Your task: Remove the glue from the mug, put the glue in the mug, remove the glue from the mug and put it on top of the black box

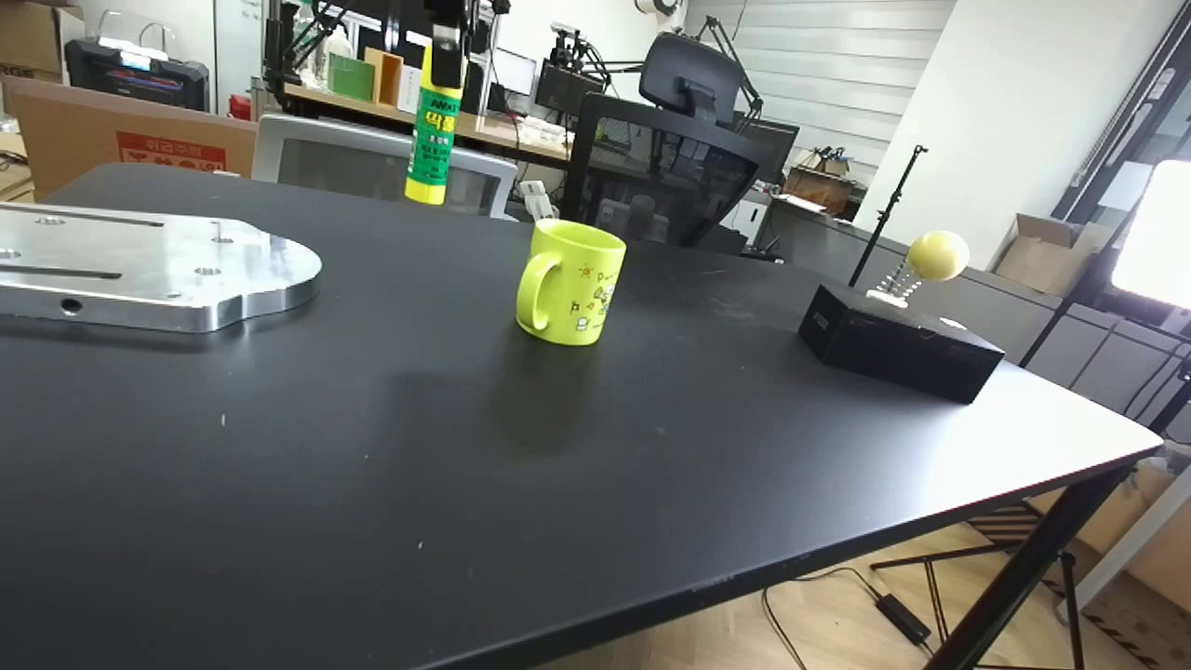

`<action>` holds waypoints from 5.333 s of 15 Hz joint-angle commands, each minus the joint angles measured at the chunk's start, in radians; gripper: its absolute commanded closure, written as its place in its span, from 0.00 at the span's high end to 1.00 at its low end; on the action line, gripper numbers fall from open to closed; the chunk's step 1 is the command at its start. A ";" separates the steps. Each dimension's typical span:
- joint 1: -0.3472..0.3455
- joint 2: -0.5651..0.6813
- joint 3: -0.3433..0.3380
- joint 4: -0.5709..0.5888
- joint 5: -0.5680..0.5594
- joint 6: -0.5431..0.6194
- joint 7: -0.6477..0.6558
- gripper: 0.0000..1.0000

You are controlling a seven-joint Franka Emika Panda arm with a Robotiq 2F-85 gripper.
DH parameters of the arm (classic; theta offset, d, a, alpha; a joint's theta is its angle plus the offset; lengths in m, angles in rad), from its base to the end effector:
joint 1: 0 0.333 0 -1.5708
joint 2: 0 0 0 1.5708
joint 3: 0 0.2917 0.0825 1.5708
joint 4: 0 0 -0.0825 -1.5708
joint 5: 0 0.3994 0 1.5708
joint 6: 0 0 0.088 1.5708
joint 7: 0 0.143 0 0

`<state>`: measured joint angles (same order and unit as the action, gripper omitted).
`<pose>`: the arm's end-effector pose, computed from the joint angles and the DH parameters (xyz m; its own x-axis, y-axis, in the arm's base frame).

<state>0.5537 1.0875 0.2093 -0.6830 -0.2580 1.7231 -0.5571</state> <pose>0.6371 0.4626 0.2567 0.3098 0.9485 -0.0661 0.9507 -0.3077 0.0393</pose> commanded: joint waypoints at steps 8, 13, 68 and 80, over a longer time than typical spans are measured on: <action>0.005 0.103 -0.018 0.030 -0.005 0.045 -0.008 0.09; 0.002 0.120 -0.013 0.033 0.003 0.042 -0.011 0.09; -0.034 0.043 -0.050 -0.122 0.153 0.230 1.090 1.00; -0.033 0.068 -0.042 -0.122 0.178 0.211 1.075 0.47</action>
<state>0.5245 1.1592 0.1611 -0.8043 -0.0935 1.9489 0.4988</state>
